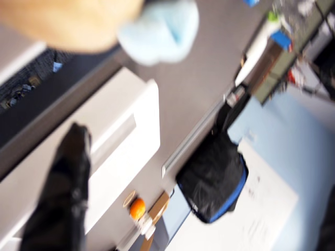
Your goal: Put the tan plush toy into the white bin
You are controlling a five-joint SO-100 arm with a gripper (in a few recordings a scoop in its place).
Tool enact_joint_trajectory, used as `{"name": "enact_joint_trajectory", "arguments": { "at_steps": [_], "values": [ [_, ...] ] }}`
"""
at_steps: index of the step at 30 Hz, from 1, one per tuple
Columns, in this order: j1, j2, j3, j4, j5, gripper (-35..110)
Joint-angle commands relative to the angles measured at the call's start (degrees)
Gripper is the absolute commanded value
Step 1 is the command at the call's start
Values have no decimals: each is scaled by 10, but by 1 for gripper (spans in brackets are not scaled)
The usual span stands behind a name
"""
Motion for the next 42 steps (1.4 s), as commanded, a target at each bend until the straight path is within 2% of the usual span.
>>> {"name": "enact_joint_trajectory", "arguments": {
  "at_steps": [1,8,14,42],
  "values": [
    [76,58,-7,7,-11,65],
    [197,91,5,7,-7,65],
    [248,100,7,6,-5,65],
    [253,98,13,6,-5,65]
  ]
}}
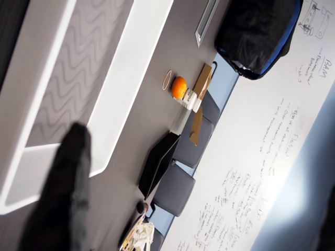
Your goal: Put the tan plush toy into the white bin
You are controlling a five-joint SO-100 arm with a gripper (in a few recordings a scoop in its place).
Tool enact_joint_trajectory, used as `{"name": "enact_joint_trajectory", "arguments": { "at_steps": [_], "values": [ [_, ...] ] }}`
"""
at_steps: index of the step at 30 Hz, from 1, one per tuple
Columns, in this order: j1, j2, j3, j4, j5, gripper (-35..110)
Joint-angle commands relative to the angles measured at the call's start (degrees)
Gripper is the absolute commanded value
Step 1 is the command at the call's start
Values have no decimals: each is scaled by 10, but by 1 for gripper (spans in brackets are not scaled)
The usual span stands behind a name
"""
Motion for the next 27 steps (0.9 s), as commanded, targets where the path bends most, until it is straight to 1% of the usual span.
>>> {"name": "enact_joint_trajectory", "arguments": {
  "at_steps": [1,6,17,22,27],
  "values": [
    [9,7,-7,6,-5,65],
    [10,7,-7,6,-5,62],
    [11,15,-7,6,-5,33],
    [8,15,-7,6,-5,25],
    [6,16,-7,6,-5,20]
  ]
}}
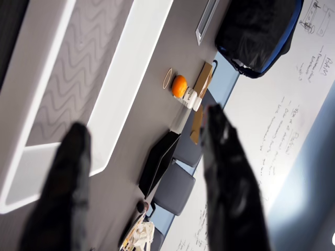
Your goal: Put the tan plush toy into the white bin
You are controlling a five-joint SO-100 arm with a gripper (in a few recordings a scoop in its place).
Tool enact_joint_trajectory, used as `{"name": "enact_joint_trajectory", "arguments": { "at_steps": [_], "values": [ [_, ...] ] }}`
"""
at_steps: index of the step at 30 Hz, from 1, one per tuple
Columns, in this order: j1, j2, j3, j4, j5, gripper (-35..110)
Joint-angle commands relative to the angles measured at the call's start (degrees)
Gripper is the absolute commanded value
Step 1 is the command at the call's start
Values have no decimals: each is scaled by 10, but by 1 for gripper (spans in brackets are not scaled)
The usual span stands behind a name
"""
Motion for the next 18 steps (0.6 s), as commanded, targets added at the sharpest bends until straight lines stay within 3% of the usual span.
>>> {"name": "enact_joint_trajectory", "arguments": {
  "at_steps": [1,18],
  "values": [
    [5,16,-7,5,-6,19],
    [6,16,-7,4,-6,18]
  ]
}}
